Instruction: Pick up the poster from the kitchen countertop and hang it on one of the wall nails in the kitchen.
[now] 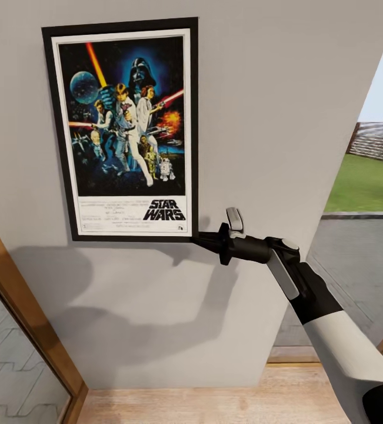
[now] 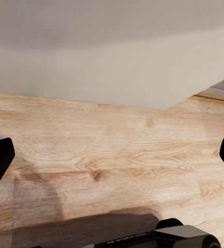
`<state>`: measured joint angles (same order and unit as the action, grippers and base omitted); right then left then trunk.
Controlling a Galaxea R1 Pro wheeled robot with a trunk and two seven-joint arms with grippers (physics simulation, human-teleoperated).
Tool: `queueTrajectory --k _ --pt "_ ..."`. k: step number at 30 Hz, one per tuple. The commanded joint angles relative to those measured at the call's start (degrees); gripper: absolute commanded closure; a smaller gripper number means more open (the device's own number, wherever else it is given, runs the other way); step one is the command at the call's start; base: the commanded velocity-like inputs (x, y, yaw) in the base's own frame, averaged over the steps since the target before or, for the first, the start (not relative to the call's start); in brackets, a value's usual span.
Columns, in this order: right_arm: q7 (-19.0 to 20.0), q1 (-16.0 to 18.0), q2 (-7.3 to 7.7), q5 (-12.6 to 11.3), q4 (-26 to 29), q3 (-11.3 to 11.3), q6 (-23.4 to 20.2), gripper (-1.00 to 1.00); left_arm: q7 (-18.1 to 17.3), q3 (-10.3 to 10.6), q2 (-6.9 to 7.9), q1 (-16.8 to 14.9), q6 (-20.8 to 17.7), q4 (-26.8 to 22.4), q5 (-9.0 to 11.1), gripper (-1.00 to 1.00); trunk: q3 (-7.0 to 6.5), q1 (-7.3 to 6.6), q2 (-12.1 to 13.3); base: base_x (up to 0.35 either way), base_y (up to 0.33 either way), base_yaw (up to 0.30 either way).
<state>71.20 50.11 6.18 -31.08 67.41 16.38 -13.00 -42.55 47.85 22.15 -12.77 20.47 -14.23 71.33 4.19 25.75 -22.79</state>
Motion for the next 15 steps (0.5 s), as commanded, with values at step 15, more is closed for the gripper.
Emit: queueTrajectory --k 15 --pt "-0.76 0.05 -0.39 -0.69 -0.07 -0.08 -0.49 1.0 -0.25 0.53 -1.44 1.59 0.51 0.79 0.49 -1.0 0.13 0.04 -0.13 0.0 0.0 0.0"
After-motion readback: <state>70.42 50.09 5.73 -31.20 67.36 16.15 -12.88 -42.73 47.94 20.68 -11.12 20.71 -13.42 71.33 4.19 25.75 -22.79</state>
